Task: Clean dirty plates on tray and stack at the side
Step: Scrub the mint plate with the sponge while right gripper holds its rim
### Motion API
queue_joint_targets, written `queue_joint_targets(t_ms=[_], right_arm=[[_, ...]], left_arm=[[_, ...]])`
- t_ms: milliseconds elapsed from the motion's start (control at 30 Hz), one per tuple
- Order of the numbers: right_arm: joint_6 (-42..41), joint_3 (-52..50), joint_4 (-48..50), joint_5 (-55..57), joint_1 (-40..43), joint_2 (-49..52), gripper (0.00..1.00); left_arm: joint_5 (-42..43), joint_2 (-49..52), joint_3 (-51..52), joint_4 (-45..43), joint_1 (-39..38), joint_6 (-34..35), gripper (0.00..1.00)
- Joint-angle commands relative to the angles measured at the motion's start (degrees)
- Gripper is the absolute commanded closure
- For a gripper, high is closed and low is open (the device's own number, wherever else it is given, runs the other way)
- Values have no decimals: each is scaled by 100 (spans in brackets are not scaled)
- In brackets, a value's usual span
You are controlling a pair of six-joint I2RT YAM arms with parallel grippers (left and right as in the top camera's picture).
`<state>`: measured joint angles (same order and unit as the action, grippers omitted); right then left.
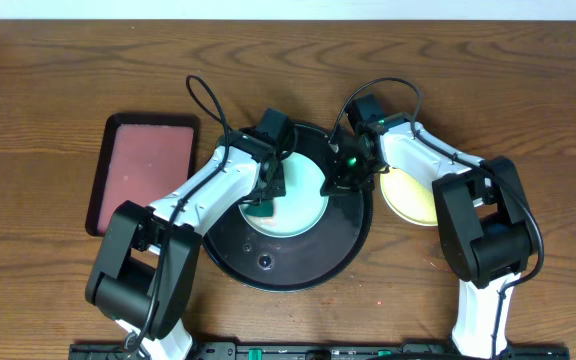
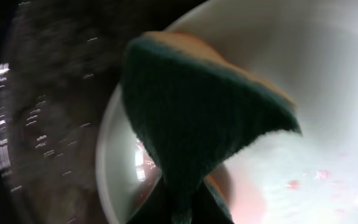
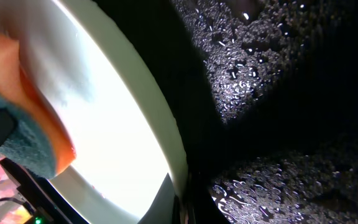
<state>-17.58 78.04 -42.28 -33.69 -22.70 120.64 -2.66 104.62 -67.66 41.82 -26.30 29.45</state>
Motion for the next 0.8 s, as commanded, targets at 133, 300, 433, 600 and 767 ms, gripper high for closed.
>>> queue_joint_targets(t_ms=[133,300,433,600,767], right_arm=[[-17,-111,9,-83,-114,120,99],[-17,-111,9,-85,-114,120,99],[-17,-111,7,-85,-114,120,99],[-17,-111,7,-85,-114,120,99],[-17,-111,7,-83,-114,120,99]], left_arm=[[960,17,-105,691,17,-1088,93],[2708,17,-105,299,17,-1923,93],[2754,17,-105,-240,20,-1934,92],[1602,17,-105,-861,20,-1589,93],[-542,17,-105,-605,24,-691,93]])
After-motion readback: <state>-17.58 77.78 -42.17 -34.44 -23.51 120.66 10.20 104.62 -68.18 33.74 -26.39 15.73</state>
